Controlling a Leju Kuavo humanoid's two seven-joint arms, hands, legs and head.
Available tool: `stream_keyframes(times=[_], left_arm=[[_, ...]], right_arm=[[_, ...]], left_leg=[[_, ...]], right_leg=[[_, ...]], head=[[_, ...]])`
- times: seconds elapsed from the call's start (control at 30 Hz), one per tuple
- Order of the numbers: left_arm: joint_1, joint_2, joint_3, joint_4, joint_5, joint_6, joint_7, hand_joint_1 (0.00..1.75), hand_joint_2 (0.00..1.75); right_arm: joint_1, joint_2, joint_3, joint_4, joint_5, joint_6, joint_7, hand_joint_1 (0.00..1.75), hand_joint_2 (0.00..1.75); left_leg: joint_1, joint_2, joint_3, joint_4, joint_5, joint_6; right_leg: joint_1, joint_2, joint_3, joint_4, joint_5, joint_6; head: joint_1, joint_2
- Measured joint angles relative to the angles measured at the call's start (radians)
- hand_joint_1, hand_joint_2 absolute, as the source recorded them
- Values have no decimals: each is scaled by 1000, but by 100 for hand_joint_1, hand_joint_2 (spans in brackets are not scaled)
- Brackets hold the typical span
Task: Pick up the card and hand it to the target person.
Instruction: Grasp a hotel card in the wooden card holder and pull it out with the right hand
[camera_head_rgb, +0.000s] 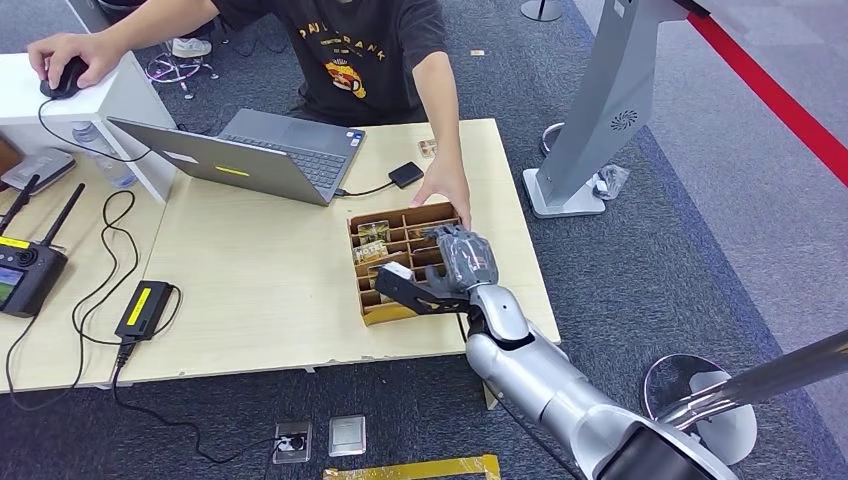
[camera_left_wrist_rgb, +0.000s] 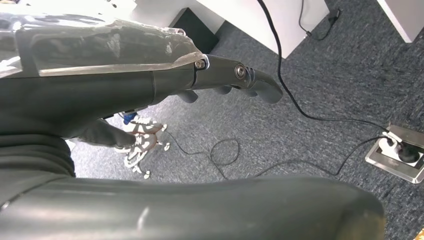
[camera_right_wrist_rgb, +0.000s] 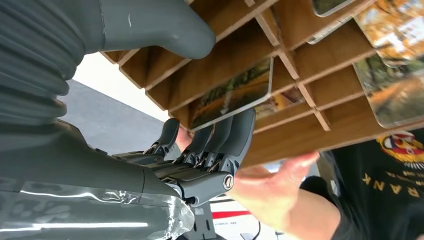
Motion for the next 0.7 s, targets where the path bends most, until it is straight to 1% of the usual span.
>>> stream_keyframes(times=[0.03,0.17,0.2,0.4,0.7], left_arm=[[0,0,0,0,0,0,0,0,0],[0,0,0,0,1,0,-1,0,0],[0,0,0,0,1,1,-1,0,0],[0,0,0,0,1,0,-1,0,0],[0,0,0,0,1,-5,0,0,0]], right_arm=[[-4,2,0,11,-4,0,0,89,175],[-25,10,0,52,-18,-3,-2,132,175],[-29,12,0,59,-21,-4,-3,137,175],[-59,23,-1,103,-29,-18,-16,147,175],[-72,37,-1,139,-30,-44,-24,154,175]], left_leg=[[0,0,0,0,0,0],[0,0,1,0,0,0],[0,0,1,0,0,0],[0,0,1,0,0,0],[0,0,0,0,0,0]], right_leg=[[0,0,0,0,0,0],[0,0,0,0,0,0],[0,0,0,0,0,0],[0,0,0,0,0,0],[0,0,0,0,0,0]], head=[[0,0],[0,0],[0,0],[0,0],[0,0]])
